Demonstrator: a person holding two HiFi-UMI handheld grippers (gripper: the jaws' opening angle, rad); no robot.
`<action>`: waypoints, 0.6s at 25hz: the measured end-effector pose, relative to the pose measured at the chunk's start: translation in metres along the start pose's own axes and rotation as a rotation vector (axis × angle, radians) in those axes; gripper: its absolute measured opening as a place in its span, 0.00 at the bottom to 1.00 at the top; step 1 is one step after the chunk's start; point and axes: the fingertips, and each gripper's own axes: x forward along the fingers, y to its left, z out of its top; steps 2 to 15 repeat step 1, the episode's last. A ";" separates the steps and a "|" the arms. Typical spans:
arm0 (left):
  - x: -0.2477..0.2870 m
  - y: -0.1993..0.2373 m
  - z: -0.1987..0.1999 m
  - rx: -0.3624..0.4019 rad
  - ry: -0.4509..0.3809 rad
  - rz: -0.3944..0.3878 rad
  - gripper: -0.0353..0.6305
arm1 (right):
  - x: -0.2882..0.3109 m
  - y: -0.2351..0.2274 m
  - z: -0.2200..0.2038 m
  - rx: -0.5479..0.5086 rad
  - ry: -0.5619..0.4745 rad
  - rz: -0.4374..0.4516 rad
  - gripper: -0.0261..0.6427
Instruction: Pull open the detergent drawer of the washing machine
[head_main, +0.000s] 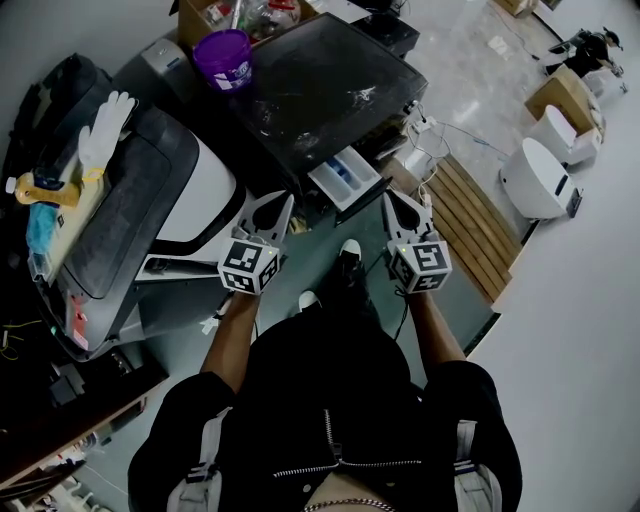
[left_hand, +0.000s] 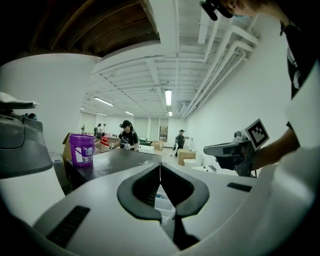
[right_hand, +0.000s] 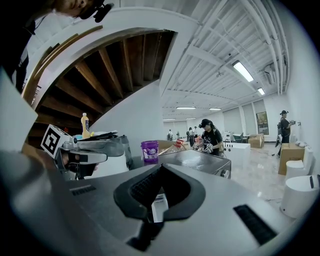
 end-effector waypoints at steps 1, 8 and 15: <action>0.000 0.000 0.000 0.001 0.002 -0.001 0.09 | 0.000 -0.001 0.000 0.001 0.000 0.000 0.05; 0.000 0.000 0.000 0.001 0.002 -0.001 0.09 | 0.000 -0.001 0.000 0.001 0.000 0.000 0.05; 0.000 0.000 0.000 0.001 0.002 -0.001 0.09 | 0.000 -0.001 0.000 0.001 0.000 0.000 0.05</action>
